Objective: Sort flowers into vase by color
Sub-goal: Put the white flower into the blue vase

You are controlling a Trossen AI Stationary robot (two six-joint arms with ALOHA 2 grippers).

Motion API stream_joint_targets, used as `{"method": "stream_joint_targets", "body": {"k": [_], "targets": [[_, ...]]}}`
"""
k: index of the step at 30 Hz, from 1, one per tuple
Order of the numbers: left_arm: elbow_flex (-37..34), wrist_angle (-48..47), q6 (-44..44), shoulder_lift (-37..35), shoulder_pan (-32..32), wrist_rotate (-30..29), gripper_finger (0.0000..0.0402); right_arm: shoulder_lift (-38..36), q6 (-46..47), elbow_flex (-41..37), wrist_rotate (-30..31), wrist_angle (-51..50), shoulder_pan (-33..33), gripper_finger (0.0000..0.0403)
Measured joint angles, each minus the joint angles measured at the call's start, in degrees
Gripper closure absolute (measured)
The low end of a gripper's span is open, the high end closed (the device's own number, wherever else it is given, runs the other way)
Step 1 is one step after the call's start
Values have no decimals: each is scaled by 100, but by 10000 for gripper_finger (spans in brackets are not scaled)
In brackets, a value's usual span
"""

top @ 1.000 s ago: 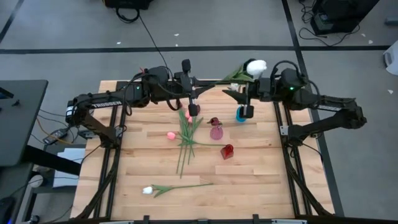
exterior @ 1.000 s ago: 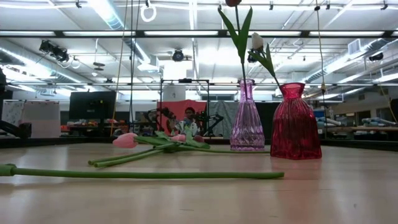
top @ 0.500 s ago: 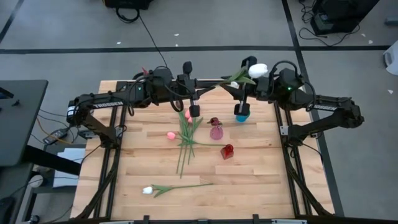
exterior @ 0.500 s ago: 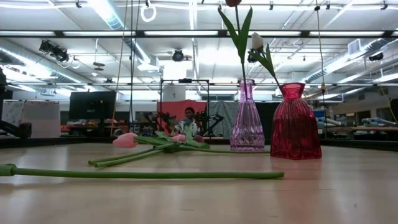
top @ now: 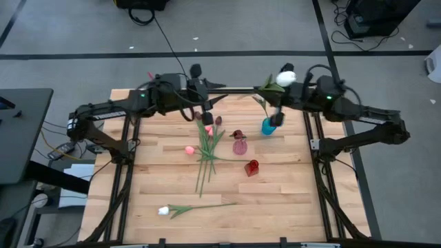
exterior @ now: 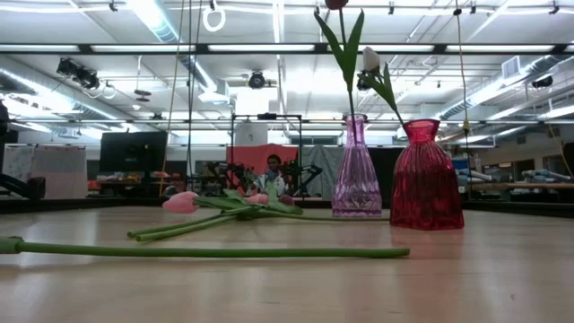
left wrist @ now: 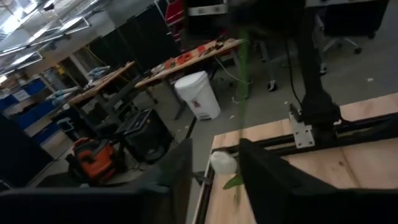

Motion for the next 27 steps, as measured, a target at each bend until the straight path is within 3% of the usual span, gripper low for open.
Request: {"method": "stream_joint_targets", "body": {"k": [4, 9, 18, 24, 27], "targets": [[8, -710, -94, -264, 44, 159, 229, -480, 552, 9, 209, -1243, 5, 387], [-188, -1216, -448, -296, 36, 667, 228, -838, 1303, -270, 365, -2624, 93, 391], [-2273, 487, -768, -710, -21, 401, 246, -1939, 1746, -2142, 1386, -2030, 320, 391], [-3465, 1368, -1347, -1232, -30, 135, 250, -2274, 1555, -2701, 2178, -1871, 236, 391], [-3894, 1609, -1726, -1329, -34, -75, 250, -2261, 1515, -2856, 2285, -1842, 127, 392]]}}
